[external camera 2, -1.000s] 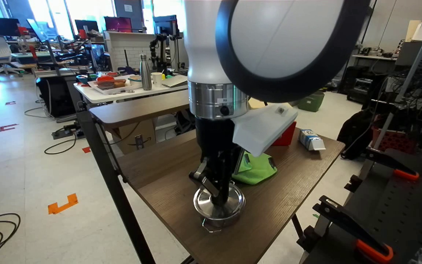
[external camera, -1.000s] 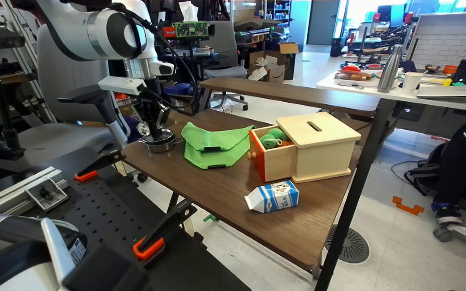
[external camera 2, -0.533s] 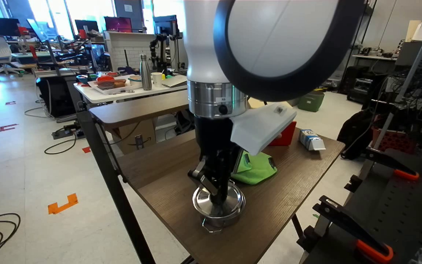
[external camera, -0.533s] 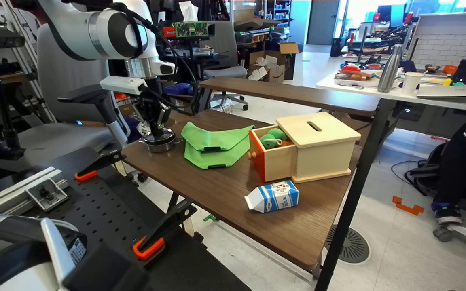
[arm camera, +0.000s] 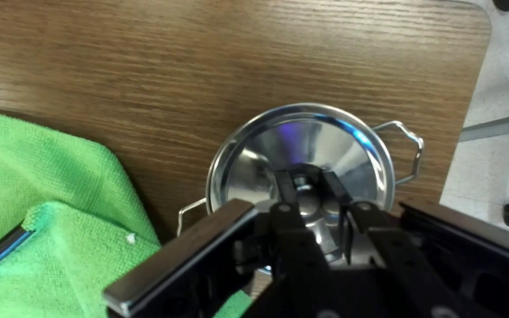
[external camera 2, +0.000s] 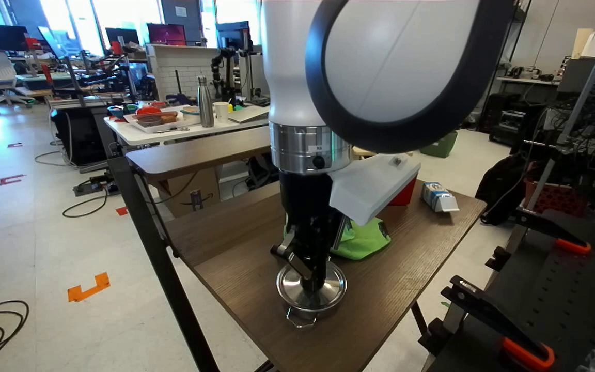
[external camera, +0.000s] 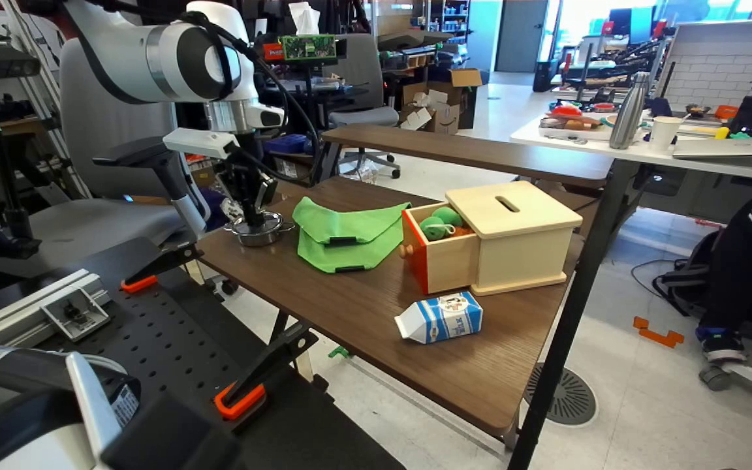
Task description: Cover the small silver pot with a lid
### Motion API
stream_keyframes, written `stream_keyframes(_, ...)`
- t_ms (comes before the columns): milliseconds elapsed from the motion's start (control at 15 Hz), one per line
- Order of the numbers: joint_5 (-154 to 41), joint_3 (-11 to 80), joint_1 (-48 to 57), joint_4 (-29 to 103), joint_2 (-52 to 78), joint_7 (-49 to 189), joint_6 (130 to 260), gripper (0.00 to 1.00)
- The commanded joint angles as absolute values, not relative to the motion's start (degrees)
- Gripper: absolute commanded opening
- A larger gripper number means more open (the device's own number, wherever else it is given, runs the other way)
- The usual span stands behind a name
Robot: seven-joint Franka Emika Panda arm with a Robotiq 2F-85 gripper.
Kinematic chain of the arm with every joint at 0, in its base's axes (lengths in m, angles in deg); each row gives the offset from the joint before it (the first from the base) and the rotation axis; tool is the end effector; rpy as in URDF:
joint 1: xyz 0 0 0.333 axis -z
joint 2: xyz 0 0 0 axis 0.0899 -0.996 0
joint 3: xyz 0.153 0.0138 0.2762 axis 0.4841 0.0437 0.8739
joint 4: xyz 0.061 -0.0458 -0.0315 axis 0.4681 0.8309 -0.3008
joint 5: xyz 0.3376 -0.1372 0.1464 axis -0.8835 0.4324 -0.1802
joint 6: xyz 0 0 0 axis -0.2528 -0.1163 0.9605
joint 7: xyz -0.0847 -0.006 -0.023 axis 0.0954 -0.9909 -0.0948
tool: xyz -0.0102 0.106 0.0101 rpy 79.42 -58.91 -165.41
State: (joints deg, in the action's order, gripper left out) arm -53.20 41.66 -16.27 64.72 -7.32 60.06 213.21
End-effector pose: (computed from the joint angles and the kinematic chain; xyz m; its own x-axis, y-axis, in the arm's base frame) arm 0.5088 0.2410 0.1069 0.9615 0.2686 -0.0580 0.2704 -0.9624 0.0252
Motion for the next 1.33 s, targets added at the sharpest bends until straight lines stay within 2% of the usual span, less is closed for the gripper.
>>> stream_keyframes(0,-53.5,41.7,-16.3,64.1,-8.2,59.7,213.7,0.05)
stream_keyframes(67,-53.7,41.8,-16.1,64.0,-8.2,59.7,213.4,0.46)
stream_keyframes(200,-53.7,41.7,-16.2,64.1,-8.0,59.5,213.5,0.54)
stream_keyframes(600,-53.6,41.3,-16.4,65.2,-6.0,58.4,213.9,0.98)
stream_keyframes(1000,-53.8,41.5,-16.1,69.6,1.2,56.7,215.7,1.0)
stream_keyframes(1267,-53.0,41.7,-16.1,68.3,0.3,57.4,213.4,1.0)
